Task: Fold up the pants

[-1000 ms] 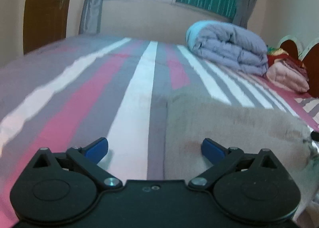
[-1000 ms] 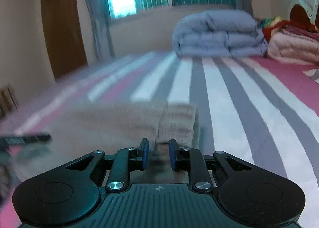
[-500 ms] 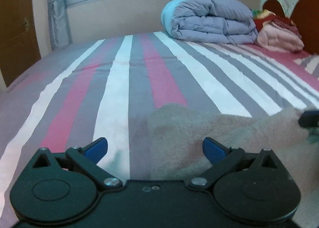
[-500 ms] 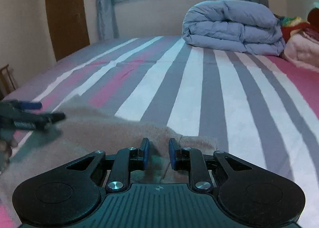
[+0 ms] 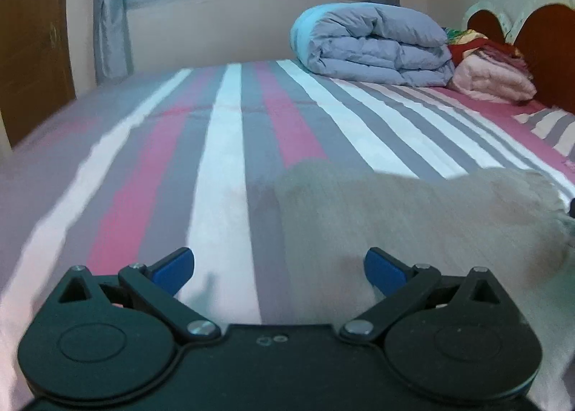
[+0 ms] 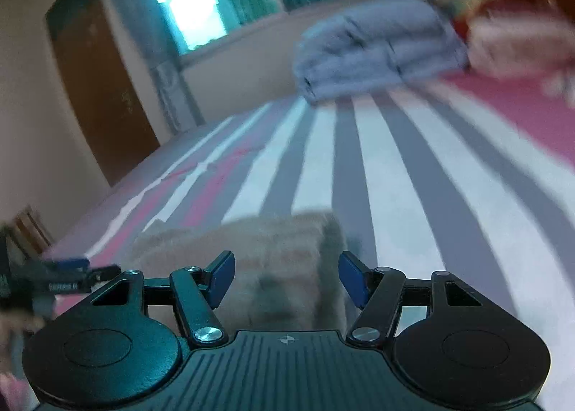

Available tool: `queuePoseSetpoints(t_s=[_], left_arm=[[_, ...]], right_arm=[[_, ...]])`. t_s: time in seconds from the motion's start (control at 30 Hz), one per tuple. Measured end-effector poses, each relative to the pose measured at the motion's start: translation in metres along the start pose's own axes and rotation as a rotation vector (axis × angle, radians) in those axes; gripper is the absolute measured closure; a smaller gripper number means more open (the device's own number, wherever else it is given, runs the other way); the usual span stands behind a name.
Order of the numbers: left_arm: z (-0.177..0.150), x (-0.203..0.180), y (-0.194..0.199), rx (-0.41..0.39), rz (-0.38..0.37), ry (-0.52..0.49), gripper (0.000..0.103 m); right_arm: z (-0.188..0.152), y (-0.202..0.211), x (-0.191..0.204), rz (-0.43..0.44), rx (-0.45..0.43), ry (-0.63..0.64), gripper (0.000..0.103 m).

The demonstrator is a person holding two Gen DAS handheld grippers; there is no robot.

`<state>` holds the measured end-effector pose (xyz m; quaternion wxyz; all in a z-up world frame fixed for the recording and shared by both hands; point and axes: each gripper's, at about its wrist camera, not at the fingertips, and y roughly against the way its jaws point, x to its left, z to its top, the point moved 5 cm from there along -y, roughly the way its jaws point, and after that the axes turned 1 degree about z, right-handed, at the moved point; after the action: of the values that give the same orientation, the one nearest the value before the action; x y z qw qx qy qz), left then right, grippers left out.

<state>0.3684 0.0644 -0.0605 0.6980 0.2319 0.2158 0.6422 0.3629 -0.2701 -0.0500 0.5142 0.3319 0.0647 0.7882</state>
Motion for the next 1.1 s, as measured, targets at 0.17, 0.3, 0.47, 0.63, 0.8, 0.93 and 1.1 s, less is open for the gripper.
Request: queuePoseSetpoints(t_s=[0.17, 0.3, 0.47, 0.63, 0.8, 0.93, 1.1], left_arm=[[-0.016, 0.01, -0.011, 0.098, -0.232, 0.162, 0.017], [-0.02, 0.034, -0.03, 0.166, -0.389, 0.305, 0.017], [-0.019, 0.056, -0.045, 0.228, -0.524, 0.376, 0.02], [-0.019, 0.048, -0.066, 0.216, -0.583, 0.405, 0.022], [-0.023, 0.039, -0.075, 0.224, -0.684, 0.478, 0.074], [-0.014, 0.05, -0.063, 0.13, -0.751, 0.555, 0.085], [0.024, 0.056, -0.064, 0.03, -0.764, 0.539, 0.085]], right_arm=[[-0.014, -0.005, -0.048, 0.107, 0.106, -0.339, 0.039], [-0.022, -0.02, -0.081, 0.266, 0.189, -0.62, 0.039], [-0.015, -0.025, -0.097, 0.35, 0.28, -0.712, 0.039], [-0.014, -0.035, -0.099, 0.404, 0.293, -0.707, 0.039], [-0.012, -0.046, -0.08, 0.395, 0.29, -0.6, 0.051], [-0.004, -0.035, -0.076, 0.429, 0.263, -0.546, 0.059], [0.028, -0.046, -0.056, 0.499, 0.21, -0.487, 0.061]])
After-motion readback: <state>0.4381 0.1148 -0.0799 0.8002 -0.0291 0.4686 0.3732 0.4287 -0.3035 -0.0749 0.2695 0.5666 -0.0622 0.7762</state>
